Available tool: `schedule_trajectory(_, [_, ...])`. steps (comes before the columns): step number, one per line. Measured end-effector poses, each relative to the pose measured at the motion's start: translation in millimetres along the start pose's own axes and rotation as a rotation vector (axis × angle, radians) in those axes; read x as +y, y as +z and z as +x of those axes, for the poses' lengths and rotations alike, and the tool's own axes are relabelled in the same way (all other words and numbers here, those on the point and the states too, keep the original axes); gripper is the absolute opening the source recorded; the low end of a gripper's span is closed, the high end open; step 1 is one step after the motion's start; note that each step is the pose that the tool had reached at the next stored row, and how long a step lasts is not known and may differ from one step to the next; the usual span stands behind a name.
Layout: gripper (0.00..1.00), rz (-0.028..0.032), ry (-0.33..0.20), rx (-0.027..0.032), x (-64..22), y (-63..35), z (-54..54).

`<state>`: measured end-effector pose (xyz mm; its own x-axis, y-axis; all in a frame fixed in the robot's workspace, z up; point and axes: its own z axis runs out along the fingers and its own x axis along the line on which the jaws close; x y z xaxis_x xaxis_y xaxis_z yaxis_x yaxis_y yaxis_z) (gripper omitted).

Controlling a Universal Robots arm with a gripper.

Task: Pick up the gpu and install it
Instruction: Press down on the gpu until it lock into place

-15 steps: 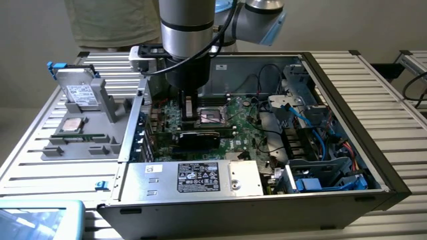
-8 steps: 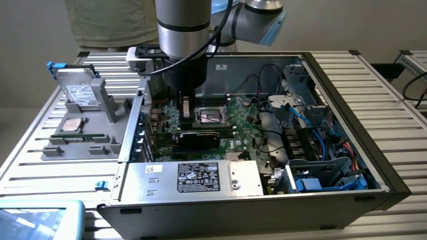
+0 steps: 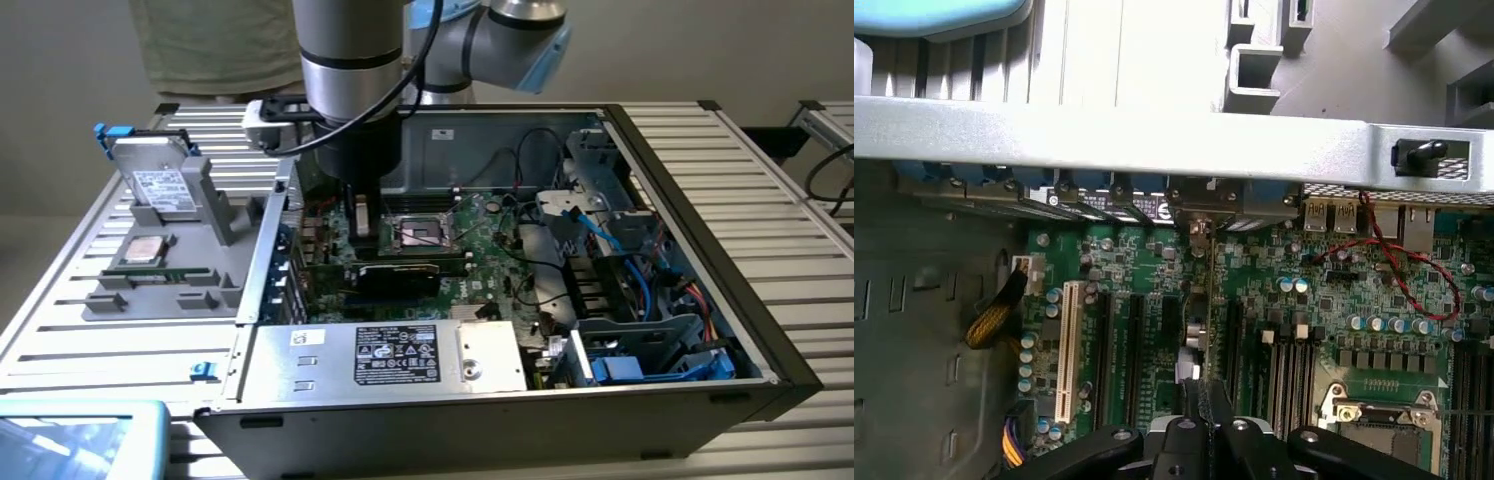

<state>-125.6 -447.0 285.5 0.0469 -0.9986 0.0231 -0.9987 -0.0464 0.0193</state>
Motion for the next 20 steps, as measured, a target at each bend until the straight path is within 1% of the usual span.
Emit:
schedule_trajectory(2, [0.12,0.0078,0.000,0.0011,2.1,1.5,-2.3])
schedule_trajectory(4, [0.12,0.0164,0.001,0.0042,4.6,2.9,-2.6])
schedule_trajectory(5, [0.12,0.0191,0.002,0.0046,5.6,4.2,-2.7])
schedule_trajectory(9, [0.12,0.0259,0.004,0.0052,6.6,10.1,-2.9])
schedule_trajectory(13, [0.12,0.0268,0.005,0.0053,6.9,14.2,-3.0])
schedule_trajectory(18, [0.12,0.0262,0.005,0.0064,7.2,17.4,-3.0])
schedule_trajectory(20, [0.12,0.0272,0.005,0.0050,7.4,19.7,-3.2])
